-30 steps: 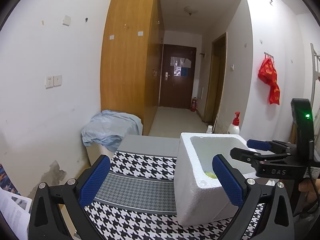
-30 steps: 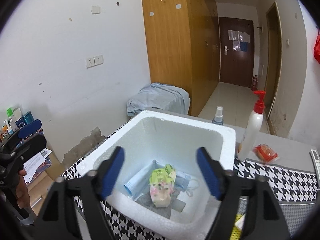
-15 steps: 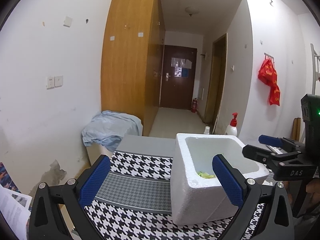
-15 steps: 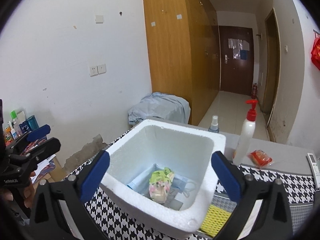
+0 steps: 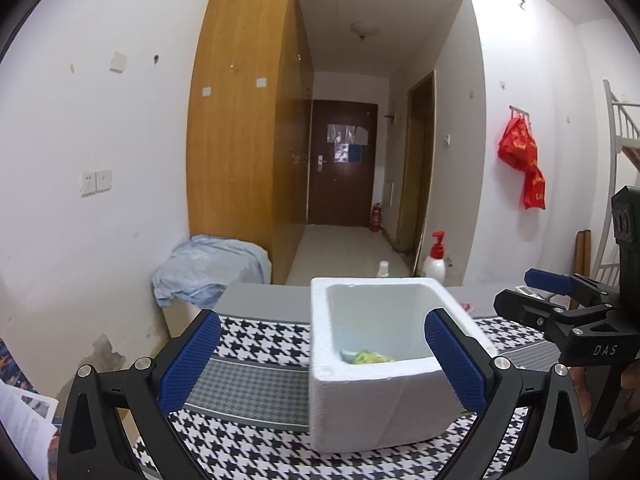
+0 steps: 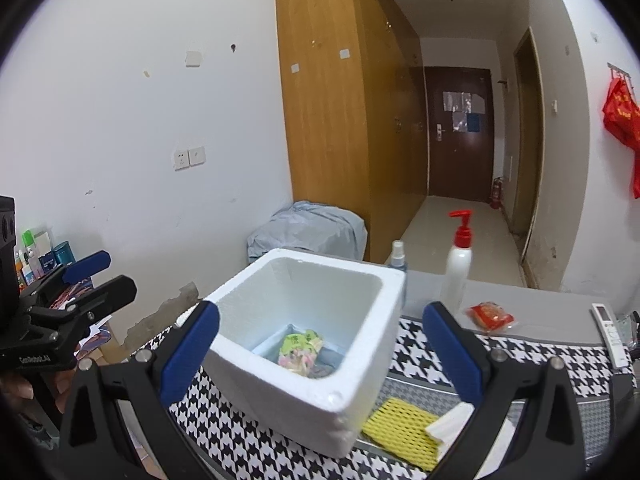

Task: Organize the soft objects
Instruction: 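Withdraw the right tool from the foam box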

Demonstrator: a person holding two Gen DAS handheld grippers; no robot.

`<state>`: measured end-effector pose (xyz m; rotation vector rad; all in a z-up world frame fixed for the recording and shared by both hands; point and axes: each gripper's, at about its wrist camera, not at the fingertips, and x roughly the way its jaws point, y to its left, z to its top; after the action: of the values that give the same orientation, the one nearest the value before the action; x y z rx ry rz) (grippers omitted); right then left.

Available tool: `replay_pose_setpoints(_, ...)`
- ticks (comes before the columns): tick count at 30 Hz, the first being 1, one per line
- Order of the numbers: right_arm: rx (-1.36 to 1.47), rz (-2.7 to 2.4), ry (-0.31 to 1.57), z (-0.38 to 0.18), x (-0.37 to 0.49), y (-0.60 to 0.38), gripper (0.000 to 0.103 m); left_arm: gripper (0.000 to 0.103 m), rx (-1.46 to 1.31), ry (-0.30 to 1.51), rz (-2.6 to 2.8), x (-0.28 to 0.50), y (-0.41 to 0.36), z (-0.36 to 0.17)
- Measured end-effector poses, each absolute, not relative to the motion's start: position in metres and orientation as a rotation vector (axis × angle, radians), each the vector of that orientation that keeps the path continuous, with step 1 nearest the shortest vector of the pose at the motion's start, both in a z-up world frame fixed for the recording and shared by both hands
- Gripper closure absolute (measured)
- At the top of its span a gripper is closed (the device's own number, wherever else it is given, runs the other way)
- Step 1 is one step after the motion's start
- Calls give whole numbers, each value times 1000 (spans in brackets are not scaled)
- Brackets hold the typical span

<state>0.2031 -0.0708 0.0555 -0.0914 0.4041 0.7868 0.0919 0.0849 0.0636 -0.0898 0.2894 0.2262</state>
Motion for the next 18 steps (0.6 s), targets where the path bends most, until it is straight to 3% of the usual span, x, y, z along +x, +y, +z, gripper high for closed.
replay_pose_setpoints(18, -68, 698, 314, 69, 180, -134, 0, 1, -41, 261, 133, 95, 31, 73)
